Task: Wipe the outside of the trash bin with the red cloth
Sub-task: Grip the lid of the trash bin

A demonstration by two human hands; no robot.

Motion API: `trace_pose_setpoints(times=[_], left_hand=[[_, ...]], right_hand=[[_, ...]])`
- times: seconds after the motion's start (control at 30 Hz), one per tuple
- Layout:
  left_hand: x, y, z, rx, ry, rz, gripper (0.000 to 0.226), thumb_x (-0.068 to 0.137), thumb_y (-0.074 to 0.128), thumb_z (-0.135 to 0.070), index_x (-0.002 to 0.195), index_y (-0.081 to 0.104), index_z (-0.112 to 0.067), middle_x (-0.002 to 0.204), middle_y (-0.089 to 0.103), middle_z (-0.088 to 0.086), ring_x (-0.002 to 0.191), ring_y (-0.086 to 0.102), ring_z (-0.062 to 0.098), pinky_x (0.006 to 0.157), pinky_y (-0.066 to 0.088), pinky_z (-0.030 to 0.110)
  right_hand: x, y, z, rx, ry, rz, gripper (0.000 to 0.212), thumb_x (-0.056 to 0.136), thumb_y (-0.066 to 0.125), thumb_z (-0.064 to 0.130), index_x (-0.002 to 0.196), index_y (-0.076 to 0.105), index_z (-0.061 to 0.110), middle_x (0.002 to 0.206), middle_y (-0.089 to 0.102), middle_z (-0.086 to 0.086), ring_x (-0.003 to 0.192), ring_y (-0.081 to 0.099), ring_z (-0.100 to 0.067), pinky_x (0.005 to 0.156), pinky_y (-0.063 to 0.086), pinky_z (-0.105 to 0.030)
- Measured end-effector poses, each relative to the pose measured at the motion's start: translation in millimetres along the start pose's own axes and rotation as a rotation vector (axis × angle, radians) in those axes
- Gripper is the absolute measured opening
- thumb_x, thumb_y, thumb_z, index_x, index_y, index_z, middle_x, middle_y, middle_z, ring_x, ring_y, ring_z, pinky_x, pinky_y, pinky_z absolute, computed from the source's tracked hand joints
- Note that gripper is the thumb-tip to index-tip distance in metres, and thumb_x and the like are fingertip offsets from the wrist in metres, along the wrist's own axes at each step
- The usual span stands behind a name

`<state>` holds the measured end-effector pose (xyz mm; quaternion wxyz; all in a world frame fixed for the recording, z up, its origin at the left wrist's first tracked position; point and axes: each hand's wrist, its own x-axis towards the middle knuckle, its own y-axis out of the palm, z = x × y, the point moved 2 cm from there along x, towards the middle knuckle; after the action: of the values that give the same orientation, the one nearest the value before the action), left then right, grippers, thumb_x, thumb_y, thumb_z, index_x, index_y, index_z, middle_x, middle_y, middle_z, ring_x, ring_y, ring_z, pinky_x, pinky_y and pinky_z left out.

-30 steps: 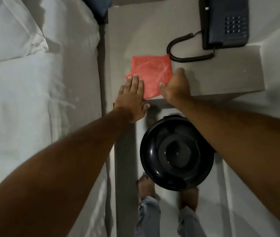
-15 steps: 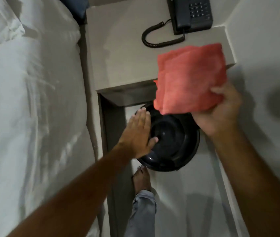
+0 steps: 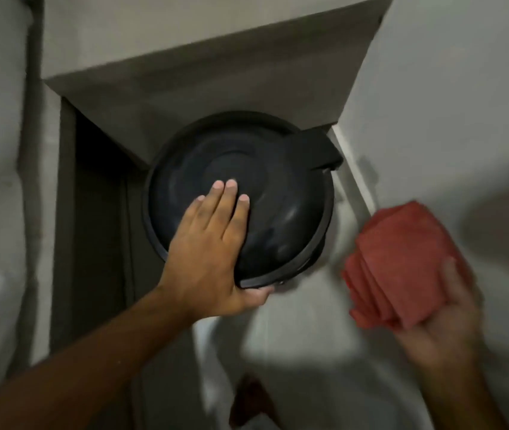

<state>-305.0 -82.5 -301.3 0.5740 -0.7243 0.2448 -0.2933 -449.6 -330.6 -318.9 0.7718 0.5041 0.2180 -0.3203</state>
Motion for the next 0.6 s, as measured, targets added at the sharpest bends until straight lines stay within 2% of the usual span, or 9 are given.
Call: trace_pose_setpoints(times=[0.07,0.13,0.17,0.23,0.27,0.33,0.43,0.53,0.6], left_hand=[[-1,-1,-2,0.063,0.016,-0.002,0.117,0.058,0.063,-0.069,0.143,0.037,0.007,0.154,0.030,0.030,0.145,0.022,0.043,0.113,0.025,0.057],[-2,-2,-3,0.105,0.009,0.031,0.120,0.053,0.063,-0.066,0.144,0.034,0.007,0.154,0.029,0.030,0.145,0.022,0.043,0.113,0.027,0.058],[-3,-3,-4,0.138,0.006,0.047,0.122,0.053,0.061,-0.067,0.145,0.032,0.006,0.155,0.027,0.029,0.145,0.021,0.042,0.114,0.027,0.058],[-4,-6,-3,0.184,0.004,0.095,0.123,0.054,0.055,-0.069,0.148,0.025,0.004,0.157,0.022,0.029,0.147,0.016,0.041,0.115,0.026,0.057],[-5,-9,-4,0.219,0.021,0.108,0.123,0.055,0.054,-0.067,0.150,0.019,0.002,0.158,0.017,0.029,0.148,0.012,0.041,0.115,0.025,0.057],[-4,-11,-2,0.314,0.065,0.185,0.125,0.057,0.058,-0.062,0.152,0.002,-0.005,0.160,0.007,0.028,0.148,0.003,0.041,0.118,0.020,0.055],[-4,-16,-8,0.421,0.067,0.270,0.131,0.059,0.068,-0.062,0.152,-0.011,-0.014,0.161,-0.002,0.027,0.148,-0.001,0.042,0.120,0.012,0.051],[0,-24,-18,0.426,0.041,0.339,0.134,0.059,0.069,-0.065,0.151,-0.014,-0.015,0.160,-0.003,0.028,0.148,0.000,0.042,0.119,0.007,0.047],[9,-34,-21,0.372,-0.015,0.344,0.131,0.059,0.066,-0.067,0.152,-0.011,-0.016,0.161,0.001,0.026,0.148,0.004,0.039,0.118,0.008,0.044]], right_hand=[[19,-12,-22,-0.060,-0.018,-0.111,0.054,0.098,0.045,0.051,0.131,0.060,0.011,0.124,0.070,-0.018,0.109,0.068,-0.041,0.087,0.045,-0.071],[37,-17,-37,-0.048,-0.046,-0.122,0.057,0.093,0.052,0.048,0.135,0.057,0.009,0.130,0.067,-0.017,0.119,0.064,-0.035,0.100,0.043,-0.067],[43,-18,-44,-0.057,-0.071,-0.119,0.060,0.091,0.053,0.048,0.136,0.055,0.008,0.129,0.068,-0.018,0.116,0.066,-0.031,0.097,0.049,-0.062],[59,-17,-51,-0.097,-0.094,-0.076,0.053,0.097,0.046,0.047,0.130,0.057,0.007,0.116,0.073,-0.019,0.095,0.075,-0.029,0.072,0.062,-0.051],[64,-15,-53,-0.109,-0.085,-0.047,0.052,0.100,0.042,0.049,0.129,0.057,0.008,0.113,0.073,-0.021,0.089,0.076,-0.031,0.065,0.062,-0.048],[72,-11,-57,-0.172,-0.080,-0.033,0.055,0.102,0.040,0.050,0.139,0.050,0.011,0.122,0.067,-0.024,0.097,0.071,-0.037,0.072,0.056,-0.052],[67,-11,-66,-0.264,-0.090,-0.010,0.054,0.103,0.042,0.047,0.144,0.044,0.013,0.130,0.060,-0.024,0.111,0.061,-0.043,0.096,0.047,-0.063],[62,-28,-72,-0.300,-0.079,-0.087,0.055,0.100,0.050,0.046,0.141,0.048,0.011,0.123,0.063,-0.026,0.109,0.061,-0.047,0.093,0.050,-0.062],[60,-42,-77,-0.361,0.001,-0.120,0.066,0.093,0.055,0.055,0.143,0.048,0.012,0.129,0.060,-0.030,0.111,0.060,-0.052,0.093,0.049,-0.066]])
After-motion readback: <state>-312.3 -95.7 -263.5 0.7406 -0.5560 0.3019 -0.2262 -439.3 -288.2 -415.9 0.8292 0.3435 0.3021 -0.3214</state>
